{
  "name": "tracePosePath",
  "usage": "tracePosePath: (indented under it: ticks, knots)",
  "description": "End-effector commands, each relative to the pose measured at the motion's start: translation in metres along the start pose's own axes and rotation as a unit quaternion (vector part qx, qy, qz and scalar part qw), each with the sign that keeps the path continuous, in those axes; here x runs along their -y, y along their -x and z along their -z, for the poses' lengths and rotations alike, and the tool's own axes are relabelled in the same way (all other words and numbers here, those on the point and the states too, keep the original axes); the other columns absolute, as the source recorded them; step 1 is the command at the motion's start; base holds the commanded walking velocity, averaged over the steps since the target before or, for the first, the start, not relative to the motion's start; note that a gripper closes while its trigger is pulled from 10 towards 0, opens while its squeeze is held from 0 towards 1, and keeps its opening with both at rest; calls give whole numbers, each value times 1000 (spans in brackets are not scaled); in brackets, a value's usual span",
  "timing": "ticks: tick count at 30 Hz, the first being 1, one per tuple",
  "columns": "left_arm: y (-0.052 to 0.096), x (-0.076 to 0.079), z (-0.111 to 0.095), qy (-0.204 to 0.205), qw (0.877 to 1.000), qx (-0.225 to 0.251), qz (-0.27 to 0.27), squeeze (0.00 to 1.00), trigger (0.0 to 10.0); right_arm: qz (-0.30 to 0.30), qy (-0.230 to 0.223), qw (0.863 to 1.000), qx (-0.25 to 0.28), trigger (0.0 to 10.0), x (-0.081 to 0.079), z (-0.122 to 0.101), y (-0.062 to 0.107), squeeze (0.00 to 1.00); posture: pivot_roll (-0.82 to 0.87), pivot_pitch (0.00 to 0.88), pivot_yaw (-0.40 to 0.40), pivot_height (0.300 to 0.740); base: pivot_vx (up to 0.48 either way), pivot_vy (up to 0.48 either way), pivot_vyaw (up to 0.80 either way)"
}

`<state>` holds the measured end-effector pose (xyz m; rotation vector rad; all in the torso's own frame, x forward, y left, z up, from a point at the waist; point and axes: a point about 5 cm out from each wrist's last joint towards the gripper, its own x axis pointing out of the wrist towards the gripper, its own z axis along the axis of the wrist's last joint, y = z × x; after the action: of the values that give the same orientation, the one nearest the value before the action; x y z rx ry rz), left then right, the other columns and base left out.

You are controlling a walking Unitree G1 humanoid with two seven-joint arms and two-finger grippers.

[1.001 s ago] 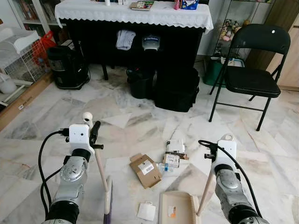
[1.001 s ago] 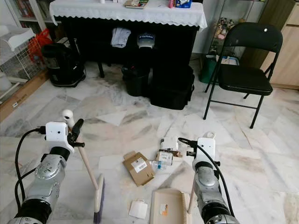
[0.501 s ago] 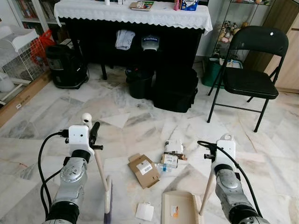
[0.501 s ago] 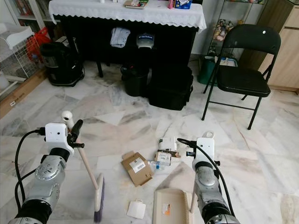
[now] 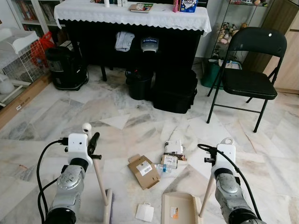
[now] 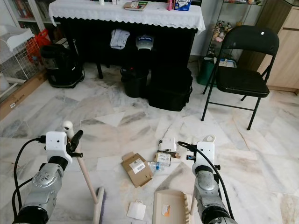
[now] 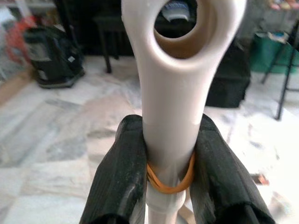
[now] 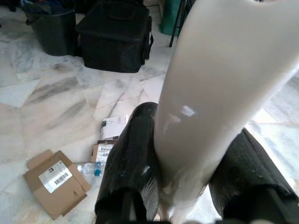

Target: Sweep floor

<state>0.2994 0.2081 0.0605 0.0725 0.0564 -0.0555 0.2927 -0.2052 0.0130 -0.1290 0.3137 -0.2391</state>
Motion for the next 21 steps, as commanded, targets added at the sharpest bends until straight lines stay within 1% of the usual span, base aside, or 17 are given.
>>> tracePosePath:
  ticks: [1, 2, 3, 4, 6, 7, 10, 11, 12, 14, 15, 16, 18, 19, 21]
  knots:
    - [7, -2, 16, 6, 999, -44, 7, 0, 10000, 0, 11, 1000, -29, 10000, 1, 12, 4, 0, 126, 0, -36, 740, 0, 0, 0]
    - [8, 0, 18, 11, 999, -50, 19, 0, 10000, 0, 11, 1000, -28, 10000, 1, 12, 4, 0, 127, 0, -36, 740, 0, 0, 0]
    - [10, 5, 21, 35, 996, -66, 51, 0, 10000, 0, 11, 1000, -28, 10000, 1, 12, 4, 0, 126, 0, -36, 740, 0, 0, 0]
    - [11, 7, 22, 44, 994, -72, 66, 0, 10000, 0, 12, 1000, -28, 10000, 1, 11, 3, 0, 128, 0, -37, 740, 0, 0, 0]
    - [12, 10, 23, 51, 991, -83, 89, 0, 10000, 0, 12, 1000, -27, 10000, 1, 10, 3, 0, 128, 0, -37, 740, 0, 0, 0]
    - [14, 11, 25, 51, 988, -95, 109, 0, 10000, 1, 12, 1000, -26, 10000, 2, 10, 2, 0, 130, 0, -38, 740, 0, 0, 0]
    - [16, 11, 27, 57, 985, -106, 125, 0, 10000, 2, 13, 1000, -24, 10000, 2, 9, 1, 0, 127, 0, -38, 740, 0, 0, 0]
    - [17, 11, 28, 63, 983, -111, 132, 0, 10000, 3, 13, 1000, -24, 10000, 3, 8, 1, 0, 128, 0, -39, 740, 0, 0, 0]
    - [18, 12, 28, 79, 979, -117, 144, 0, 10000, 4, 13, 1000, -23, 10000, 4, 8, 1, 0, 126, 0, -39, 740, 0, 0, 0]
    - [19, 13, 27, 97, 976, -119, 154, 0, 10000, 4, 14, 1000, -22, 10000, 4, 7, 1, 0, 125, 0, -40, 740, 0, 0, 0]
    - [19, 14, 24, 121, 972, -116, 163, 0, 10000, 5, 14, 1000, -23, 10000, 6, 7, 0, 0, 128, 0, -41, 740, 0, 0, 0]
    - [19, 15, 22, 132, 971, -113, 166, 0, 10000, 5, 15, 1000, -23, 10000, 6, 7, 0, 0, 128, 0, -41, 740, 0, 0, 0]
    - [18, 17, 16, 166, 966, -99, 173, 0, 10000, 6, 16, 1000, -23, 10000, 6, 8, 0, 0, 129, 0, -41, 740, 0, 0, 0]
    - [17, 19, 10, 196, 959, -88, 183, 0, 10000, 7, 16, 1000, -24, 10000, 7, 8, 0, 0, 132, 0, -42, 740, 0, 0, 0]
    - [17, 20, 9, 203, 957, -85, 187, 0, 10000, 7, 16, 1000, -24, 10000, 7, 7, 0, 0, 131, 0, -42, 740, 0, 0, 0]
